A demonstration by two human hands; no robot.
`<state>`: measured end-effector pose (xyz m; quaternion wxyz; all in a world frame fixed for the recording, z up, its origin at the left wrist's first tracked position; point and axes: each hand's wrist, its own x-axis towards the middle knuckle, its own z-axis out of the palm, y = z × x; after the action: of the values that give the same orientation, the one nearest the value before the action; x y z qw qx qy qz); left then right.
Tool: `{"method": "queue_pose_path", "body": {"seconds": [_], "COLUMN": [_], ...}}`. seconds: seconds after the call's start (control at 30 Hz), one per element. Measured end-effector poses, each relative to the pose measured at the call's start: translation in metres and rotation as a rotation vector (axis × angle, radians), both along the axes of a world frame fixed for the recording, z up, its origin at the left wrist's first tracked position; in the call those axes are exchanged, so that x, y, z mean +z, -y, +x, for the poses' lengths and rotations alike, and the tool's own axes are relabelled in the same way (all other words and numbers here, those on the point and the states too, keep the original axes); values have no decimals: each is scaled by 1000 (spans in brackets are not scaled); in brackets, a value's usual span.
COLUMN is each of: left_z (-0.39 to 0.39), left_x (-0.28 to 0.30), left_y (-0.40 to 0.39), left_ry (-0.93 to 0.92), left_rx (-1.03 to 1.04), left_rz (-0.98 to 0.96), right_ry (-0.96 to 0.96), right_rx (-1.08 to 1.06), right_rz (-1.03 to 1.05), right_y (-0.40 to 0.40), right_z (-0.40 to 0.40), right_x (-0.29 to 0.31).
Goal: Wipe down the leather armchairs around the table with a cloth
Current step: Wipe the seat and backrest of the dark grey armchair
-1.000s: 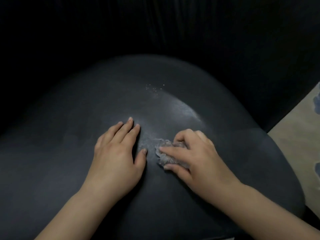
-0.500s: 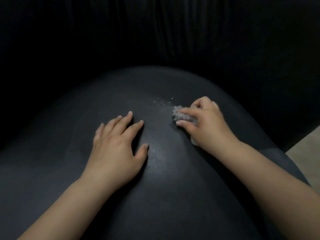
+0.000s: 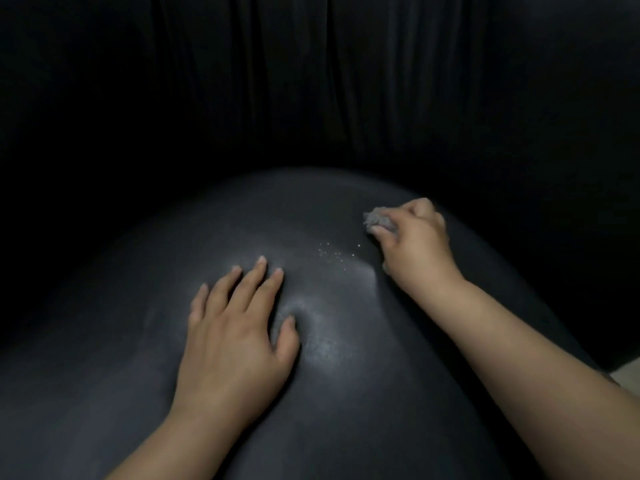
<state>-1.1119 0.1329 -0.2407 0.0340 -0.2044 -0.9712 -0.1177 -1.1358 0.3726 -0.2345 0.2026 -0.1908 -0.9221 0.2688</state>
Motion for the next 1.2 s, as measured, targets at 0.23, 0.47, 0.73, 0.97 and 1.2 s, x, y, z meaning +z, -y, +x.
{"method": "queue_pose_path", "body": {"seconds": [0.23, 0.47, 0.73, 0.97, 1.2], "left_z": [-1, -2, -2, -3, -3], "left_x": [-6, -9, -8, -10, -11], "left_y": [1, 1, 0, 0, 0], "left_ry": [-8, -16, -33, -29, -31], "left_rx": [0, -5, -4, -9, -15], "left_rz": [8, 1, 23, 11, 49], "right_ry": [10, -6, 48, -38, -29], "right_rx": [275, 363, 237, 572, 112], "right_rz": [187, 106, 118, 156, -16], "right_y": [18, 51, -1, 78, 15], "right_z": [-9, -28, -45, -47, -87], "right_x": [-2, -5, -6, -8, -19]}}
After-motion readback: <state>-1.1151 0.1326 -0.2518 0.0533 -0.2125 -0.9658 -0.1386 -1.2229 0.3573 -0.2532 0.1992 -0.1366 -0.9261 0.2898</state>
